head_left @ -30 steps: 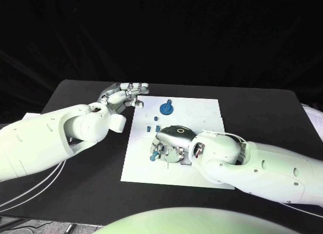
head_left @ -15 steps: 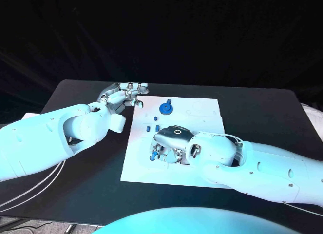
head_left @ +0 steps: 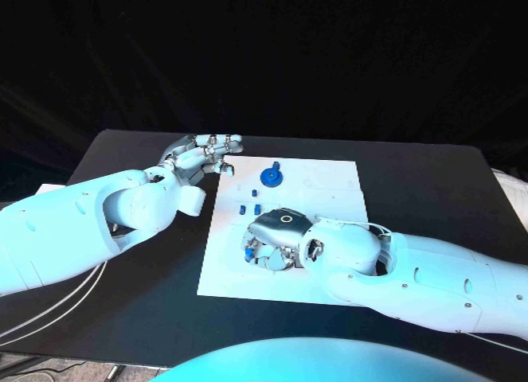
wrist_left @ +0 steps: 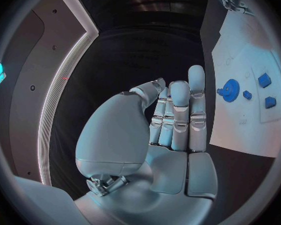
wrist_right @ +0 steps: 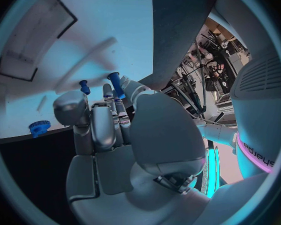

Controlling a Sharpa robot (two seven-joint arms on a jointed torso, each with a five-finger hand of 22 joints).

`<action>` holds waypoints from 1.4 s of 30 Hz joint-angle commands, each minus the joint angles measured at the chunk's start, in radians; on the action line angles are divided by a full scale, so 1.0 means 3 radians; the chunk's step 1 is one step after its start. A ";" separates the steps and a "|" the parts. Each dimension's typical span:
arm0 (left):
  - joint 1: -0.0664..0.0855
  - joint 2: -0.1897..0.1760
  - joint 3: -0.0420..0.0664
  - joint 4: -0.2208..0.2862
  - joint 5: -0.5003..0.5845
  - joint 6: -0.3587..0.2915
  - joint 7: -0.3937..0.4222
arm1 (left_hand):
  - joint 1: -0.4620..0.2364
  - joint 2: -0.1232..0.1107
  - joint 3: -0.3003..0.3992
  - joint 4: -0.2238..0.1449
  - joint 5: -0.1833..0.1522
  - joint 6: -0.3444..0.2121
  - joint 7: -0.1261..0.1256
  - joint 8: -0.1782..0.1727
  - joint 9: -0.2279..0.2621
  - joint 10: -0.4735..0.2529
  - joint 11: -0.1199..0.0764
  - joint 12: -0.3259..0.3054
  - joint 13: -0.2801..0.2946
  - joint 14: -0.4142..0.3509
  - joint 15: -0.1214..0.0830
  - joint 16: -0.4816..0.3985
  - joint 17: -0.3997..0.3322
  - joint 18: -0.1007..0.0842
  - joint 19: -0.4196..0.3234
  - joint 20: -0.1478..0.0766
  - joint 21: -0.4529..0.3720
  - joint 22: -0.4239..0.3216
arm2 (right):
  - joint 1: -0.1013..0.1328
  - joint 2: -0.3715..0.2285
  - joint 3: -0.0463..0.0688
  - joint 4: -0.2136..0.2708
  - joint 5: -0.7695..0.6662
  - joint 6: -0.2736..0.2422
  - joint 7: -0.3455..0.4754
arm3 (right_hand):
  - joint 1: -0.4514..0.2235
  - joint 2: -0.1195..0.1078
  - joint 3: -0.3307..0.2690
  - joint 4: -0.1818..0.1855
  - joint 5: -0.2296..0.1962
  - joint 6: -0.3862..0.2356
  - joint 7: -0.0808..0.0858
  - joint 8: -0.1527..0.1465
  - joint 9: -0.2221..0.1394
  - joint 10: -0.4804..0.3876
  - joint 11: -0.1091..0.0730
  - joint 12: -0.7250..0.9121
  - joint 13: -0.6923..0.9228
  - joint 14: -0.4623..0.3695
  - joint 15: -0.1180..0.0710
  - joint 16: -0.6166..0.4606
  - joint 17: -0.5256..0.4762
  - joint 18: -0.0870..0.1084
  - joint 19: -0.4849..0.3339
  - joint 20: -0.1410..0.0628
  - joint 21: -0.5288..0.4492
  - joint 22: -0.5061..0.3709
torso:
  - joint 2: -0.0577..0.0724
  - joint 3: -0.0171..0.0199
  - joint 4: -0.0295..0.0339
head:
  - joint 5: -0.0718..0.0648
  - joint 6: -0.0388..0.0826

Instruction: Assemble the parts on the task board

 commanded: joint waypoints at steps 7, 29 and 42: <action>0.0001 0.0003 0.0002 0.0002 -0.0009 0.0065 0.0007 | 0.0017 0.0015 -0.0002 -0.0021 -0.0003 -0.0008 0.0006 0.0021 -0.0004 -0.0021 0.0005 0.0020 0.0003 -0.0023 0.0010 -0.0021 -0.0004 0.0039 -0.0023 0.0000 -0.0017 -0.0004 | -0.0013 -0.0072 -0.0001 0.0064 -0.0072 -0.0307 -0.0069 | -0.0004 -0.0021 -0.0227 0.0009 0.0015 -0.0235 0.0031 -0.0003 -0.0006 -0.0285 0.0037 0.0026 0.0011 0.0117 0.0048 0.0014 -0.0013 0.0010 0.0000 0.0057 -0.0022 -0.0012 | 0.0001 0.0004 -0.0002 | -0.0007 0.0013; -0.0002 -0.0043 0.0001 0.0029 -0.0010 0.0060 0.0000 | 0.0017 0.0017 -0.0008 -0.0026 -0.0004 -0.0011 0.0008 0.0023 -0.0005 -0.0028 0.0007 0.0028 0.0004 -0.0029 0.0012 -0.0025 -0.0015 0.0038 -0.0024 0.0000 -0.0021 -0.0006 | 0.0023 -0.1503 0.0156 0.0724 0.1277 -0.0935 -0.0659 | -0.0384 -0.0052 -0.0870 0.0472 0.0862 0.0267 -0.0252 0.0222 0.0100 0.1043 -0.0281 0.2447 0.2102 0.0230 -0.0186 0.0460 0.0490 -0.0131 0.0279 -0.0161 0.0601 0.0855 | -0.0021 -0.0011 -0.0117 | -0.0154 0.0100; -0.0007 -0.0049 -0.0004 0.0020 -0.0010 0.0060 0.0001 | 0.0016 0.0018 -0.0010 -0.0026 -0.0004 -0.0013 0.0009 0.0023 -0.0005 -0.0032 0.0009 0.0029 0.0003 -0.0031 0.0012 -0.0025 -0.0018 0.0038 -0.0024 0.0001 -0.0023 -0.0006 | -0.0059 -0.1745 0.0139 0.0797 0.0887 -0.0560 -0.1015 | -0.0395 0.0202 -0.1340 0.0565 0.0910 0.0214 -0.0196 0.0351 0.0234 0.1013 -0.0265 0.3816 0.3748 0.0257 -0.0183 0.0674 0.0776 -0.0167 0.0301 -0.0133 0.0771 0.1111 | -0.0032 -0.0010 -0.0133 | -0.0186 0.0102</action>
